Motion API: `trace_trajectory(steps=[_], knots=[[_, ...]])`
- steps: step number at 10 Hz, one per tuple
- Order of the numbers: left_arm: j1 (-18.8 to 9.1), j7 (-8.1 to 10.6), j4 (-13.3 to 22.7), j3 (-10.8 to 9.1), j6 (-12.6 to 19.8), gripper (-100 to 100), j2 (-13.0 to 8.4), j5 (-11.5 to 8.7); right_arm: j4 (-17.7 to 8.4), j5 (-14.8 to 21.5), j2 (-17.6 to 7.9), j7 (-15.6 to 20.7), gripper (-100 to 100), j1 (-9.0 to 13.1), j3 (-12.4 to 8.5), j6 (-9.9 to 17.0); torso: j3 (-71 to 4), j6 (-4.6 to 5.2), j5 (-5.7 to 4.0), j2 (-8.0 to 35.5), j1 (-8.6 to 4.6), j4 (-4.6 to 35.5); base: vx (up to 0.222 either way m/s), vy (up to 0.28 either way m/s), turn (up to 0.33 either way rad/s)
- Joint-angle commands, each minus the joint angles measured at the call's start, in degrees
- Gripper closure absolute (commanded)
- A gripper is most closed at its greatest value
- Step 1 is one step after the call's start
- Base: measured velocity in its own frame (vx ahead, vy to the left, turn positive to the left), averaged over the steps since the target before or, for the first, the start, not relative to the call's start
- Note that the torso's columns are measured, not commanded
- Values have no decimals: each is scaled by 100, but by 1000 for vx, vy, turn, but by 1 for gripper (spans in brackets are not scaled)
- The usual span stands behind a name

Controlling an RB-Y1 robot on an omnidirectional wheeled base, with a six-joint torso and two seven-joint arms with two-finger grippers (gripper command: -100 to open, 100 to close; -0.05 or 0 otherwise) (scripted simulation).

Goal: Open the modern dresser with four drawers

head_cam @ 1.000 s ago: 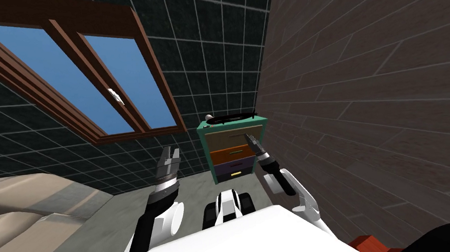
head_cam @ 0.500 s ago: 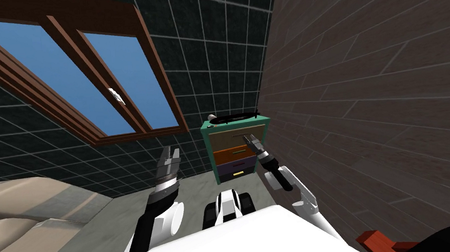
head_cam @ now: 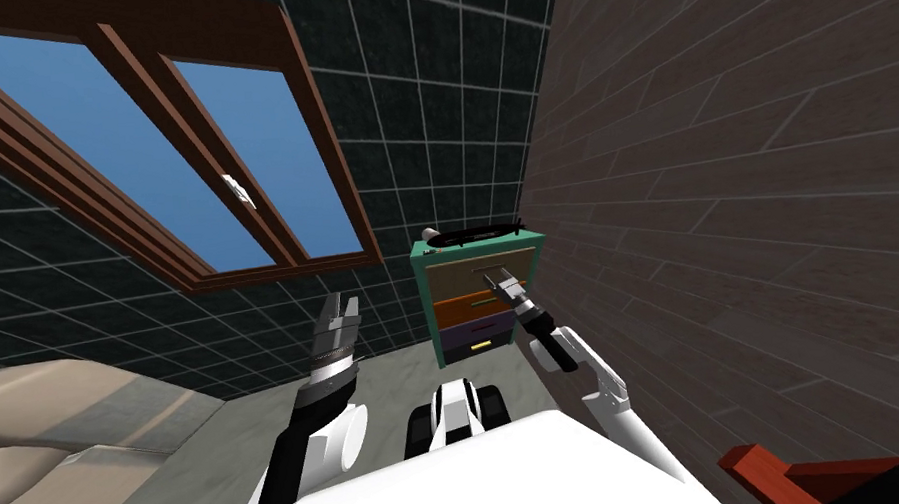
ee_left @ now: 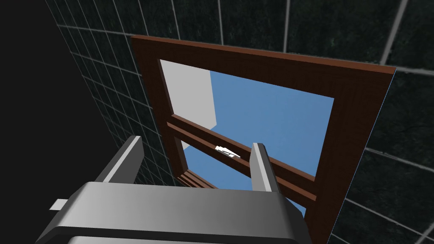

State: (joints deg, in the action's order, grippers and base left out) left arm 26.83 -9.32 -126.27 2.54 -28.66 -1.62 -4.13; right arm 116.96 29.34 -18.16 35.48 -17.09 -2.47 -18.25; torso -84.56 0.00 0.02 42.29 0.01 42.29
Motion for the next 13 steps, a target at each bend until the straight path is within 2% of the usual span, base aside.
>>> trace_trajectory(steps=[1, 2, 5, 6, 8, 9, 12, 13], knots=[[0, 0, 0, 0, 0, 0, 0, 0, -186, 444, -193, 414, -100, 133, -79, 134, -5, 0, -3, -8, -7, -2, 6, 125, -53], [0, 0, 0, 0, 0, 0, 0, 0, -186, 509, -193, 454, -100, 133, -79, 134, -2, 1, -2, -1, -1, -1, -7, 88, -19], [0, 0, 0, 0, 0, 0, 0, 0, -545, 1086, -486, 986, -100, 351, -205, 292, -1, 0, 0, -1, 6, -1, 4, 113, -36], [0, 0, 0, 0, 0, 0, 0, 0, -545, 1170, -486, 1052, -100, 351, -205, 292, -3, 0, 2, -4, 12, -2, 13, 99, -18], [0, 0, 0, 0, 0, 0, 0, 0, -797, 1552, -693, 1406, -100, 499, -289, 400, 0, 0, -4, 0, -10, -1, 6, 102, -36], [0, 0, 0, 0, 0, 0, 0, 0, -797, 1606, -693, 1445, -100, 499, -289, 400, 1, 1, -2, 2, 0, 0, 0, 95, -21], [0, 0, 0, 0, 0, 0, 0, 0, -1163, 2166, -998, 1977, -100, 710, -408, 553, -1, 0, 0, -2, 6, -1, -2, 119, -37], [0, 0, 0, 0, 0, 0, 0, 0, -1163, 2225, -998, 2003, -100, 710, -408, 553, 1, 0, 1, 2, 6, 0, -1, 85, -19]])
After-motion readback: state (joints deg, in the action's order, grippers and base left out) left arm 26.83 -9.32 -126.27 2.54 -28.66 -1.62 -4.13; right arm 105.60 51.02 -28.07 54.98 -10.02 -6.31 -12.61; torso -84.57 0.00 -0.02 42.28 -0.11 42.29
